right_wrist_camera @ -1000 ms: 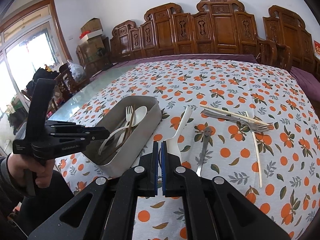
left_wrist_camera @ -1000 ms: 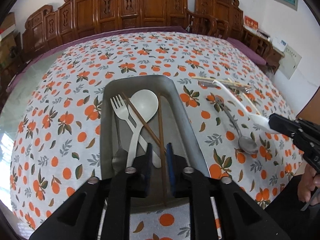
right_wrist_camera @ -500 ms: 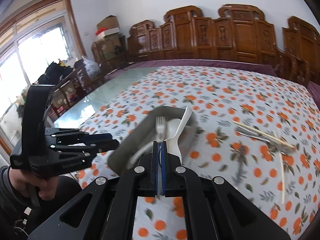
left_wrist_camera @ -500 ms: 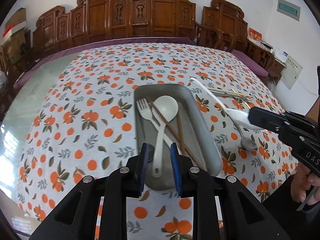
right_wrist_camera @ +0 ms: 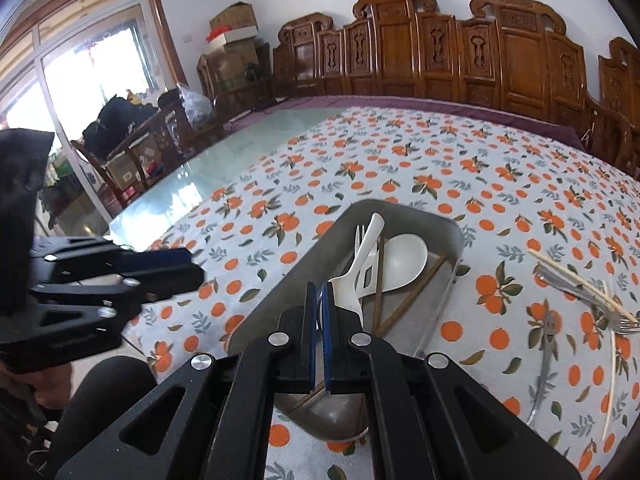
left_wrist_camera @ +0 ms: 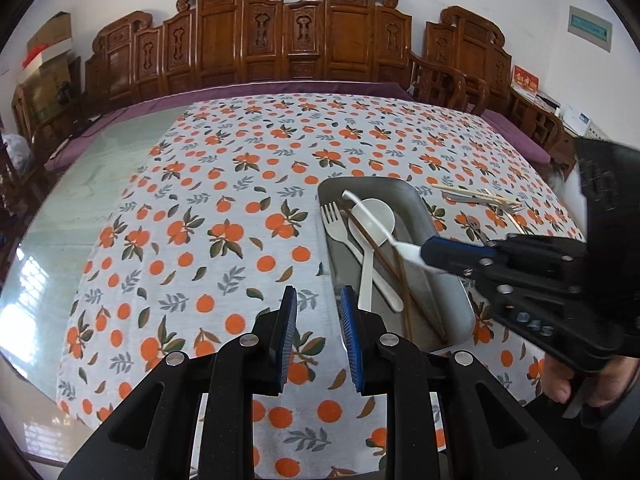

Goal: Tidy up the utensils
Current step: 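Lower the white plastic knife into the grey tray and open the right tool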

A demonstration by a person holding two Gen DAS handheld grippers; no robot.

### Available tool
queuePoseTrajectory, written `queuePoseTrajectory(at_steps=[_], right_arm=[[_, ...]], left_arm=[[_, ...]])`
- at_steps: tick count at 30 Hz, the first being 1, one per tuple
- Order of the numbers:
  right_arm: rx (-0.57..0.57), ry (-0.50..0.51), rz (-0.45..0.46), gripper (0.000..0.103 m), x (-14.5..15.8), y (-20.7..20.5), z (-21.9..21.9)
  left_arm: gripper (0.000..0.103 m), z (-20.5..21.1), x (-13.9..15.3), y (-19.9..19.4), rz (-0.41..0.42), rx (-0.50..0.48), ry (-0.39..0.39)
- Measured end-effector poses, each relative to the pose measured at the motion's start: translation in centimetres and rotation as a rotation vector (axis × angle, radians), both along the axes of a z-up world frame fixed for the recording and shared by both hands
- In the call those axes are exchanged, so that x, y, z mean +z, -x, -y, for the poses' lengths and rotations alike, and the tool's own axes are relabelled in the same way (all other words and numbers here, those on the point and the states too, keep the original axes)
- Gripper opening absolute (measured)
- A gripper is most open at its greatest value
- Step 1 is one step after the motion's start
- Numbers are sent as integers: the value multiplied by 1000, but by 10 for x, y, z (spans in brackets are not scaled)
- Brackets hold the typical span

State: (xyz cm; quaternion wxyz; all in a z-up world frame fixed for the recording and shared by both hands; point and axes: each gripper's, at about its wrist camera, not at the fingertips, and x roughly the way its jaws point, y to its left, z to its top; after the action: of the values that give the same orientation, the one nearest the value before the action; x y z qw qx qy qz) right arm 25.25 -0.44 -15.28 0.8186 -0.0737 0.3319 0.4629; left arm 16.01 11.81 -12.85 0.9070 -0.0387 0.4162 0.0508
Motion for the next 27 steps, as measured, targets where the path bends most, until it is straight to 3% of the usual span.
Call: queuePoseTrajectory(at_steps=[7, 14, 22, 27], right_arm=[[-3, 9, -32, 5, -17, -6, 0], [-9, -30, -34, 7, -11, -9, 17], [-89, -45, 32, 7, 18, -31, 78], [-168, 6, 77, 8, 23, -62, 122]], left_arm=[[21, 2, 1, 0, -1, -10, -2], [21, 18, 8, -4, 11, -33, -2], [29, 50, 16, -15, 37, -86, 15], [32, 77, 17, -26, 45, -132, 25]])
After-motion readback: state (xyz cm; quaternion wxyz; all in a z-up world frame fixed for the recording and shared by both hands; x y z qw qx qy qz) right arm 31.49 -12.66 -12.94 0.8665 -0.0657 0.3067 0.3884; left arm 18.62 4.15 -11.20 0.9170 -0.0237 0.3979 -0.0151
